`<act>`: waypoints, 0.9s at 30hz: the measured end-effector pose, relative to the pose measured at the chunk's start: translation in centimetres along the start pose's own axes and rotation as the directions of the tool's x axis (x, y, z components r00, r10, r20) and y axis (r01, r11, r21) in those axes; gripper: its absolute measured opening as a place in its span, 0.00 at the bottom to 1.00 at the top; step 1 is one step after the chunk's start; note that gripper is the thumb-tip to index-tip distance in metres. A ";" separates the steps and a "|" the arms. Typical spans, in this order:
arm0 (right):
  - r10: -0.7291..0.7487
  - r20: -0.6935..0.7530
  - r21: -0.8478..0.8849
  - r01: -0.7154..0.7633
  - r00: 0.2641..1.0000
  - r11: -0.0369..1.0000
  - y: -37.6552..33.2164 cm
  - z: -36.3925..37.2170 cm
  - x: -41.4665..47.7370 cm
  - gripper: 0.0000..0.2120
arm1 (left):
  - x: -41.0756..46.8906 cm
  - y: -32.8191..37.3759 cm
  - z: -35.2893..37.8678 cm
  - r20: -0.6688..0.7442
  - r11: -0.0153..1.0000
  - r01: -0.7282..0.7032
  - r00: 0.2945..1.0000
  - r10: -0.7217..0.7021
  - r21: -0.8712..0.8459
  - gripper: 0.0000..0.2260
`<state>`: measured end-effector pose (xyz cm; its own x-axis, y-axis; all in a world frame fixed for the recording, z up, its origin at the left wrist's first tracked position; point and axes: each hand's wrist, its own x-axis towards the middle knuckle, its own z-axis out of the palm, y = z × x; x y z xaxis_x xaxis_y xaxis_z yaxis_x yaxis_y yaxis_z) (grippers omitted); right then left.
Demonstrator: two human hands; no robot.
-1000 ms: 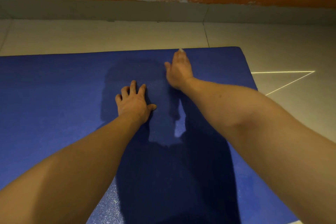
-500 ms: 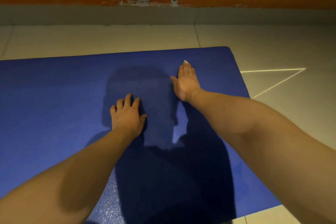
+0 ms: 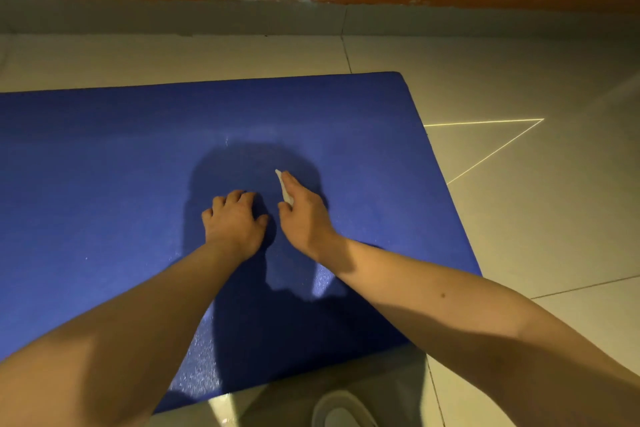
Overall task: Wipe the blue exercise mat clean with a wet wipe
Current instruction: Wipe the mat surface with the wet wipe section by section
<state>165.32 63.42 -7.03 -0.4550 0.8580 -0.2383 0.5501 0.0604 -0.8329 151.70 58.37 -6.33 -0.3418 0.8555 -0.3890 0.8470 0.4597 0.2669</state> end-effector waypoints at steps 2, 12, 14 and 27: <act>0.106 -0.020 0.054 -0.105 0.994 0.993 0.2 -0.6 -2.1 0.27 | -1.6 0.5 -0.1 0.033 0.986 0.052 0.998 -0.047 -0.161 0.21; 0.168 0.061 0.264 -0.178 0.984 0.948 0.4 -3.8 -11.0 0.28 | -10.3 3.6 -0.7 0.081 0.675 0.077 0.996 -0.025 -0.734 0.18; 0.172 0.050 0.261 -0.179 0.984 0.949 0.5 -4.4 -12.3 0.24 | -11.7 3.8 -0.6 0.060 0.671 0.056 0.998 -0.017 -0.740 0.16; 0.151 0.171 0.104 -0.170 0.974 0.980 -1.8 -10.5 -18.7 0.16 | -19.2 8.3 -1.8 0.023 0.618 0.072 0.996 -0.087 -0.783 0.05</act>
<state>180.14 52.63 4.16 -0.4799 0.7573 -0.4429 0.5438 -0.1394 -0.8275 164.60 46.20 4.95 -0.4048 0.8065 -0.4309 0.1800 0.5323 0.8272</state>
